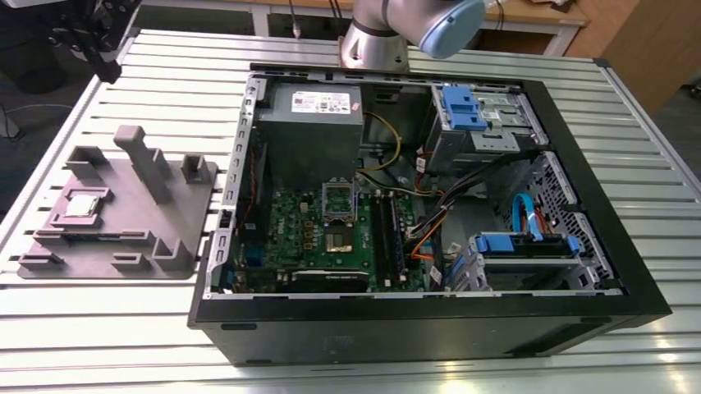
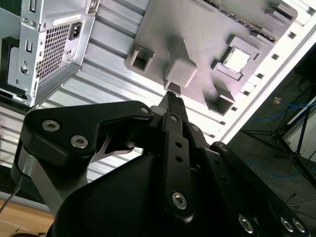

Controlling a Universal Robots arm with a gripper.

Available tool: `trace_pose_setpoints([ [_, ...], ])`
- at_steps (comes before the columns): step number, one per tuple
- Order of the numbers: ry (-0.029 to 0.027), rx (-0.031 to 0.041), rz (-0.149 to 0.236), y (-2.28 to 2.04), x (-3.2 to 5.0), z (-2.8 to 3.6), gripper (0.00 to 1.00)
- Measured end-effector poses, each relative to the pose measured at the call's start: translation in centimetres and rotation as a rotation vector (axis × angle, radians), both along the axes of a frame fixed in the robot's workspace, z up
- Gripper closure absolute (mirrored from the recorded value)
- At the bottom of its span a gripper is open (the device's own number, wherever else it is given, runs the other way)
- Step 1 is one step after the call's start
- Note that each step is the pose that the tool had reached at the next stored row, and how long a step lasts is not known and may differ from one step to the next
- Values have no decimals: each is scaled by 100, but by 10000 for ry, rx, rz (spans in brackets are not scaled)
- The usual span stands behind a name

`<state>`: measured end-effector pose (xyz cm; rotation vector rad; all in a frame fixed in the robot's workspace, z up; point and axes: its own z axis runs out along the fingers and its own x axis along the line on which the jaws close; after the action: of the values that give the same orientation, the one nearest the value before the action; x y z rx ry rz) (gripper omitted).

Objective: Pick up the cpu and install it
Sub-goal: 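Reach for the cpu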

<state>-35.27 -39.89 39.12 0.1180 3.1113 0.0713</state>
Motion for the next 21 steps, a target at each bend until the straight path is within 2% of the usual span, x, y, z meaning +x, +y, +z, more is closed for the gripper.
trace_pose_setpoints([
  [21, -5, 0, 1, 0, -382, -5, 89],
])
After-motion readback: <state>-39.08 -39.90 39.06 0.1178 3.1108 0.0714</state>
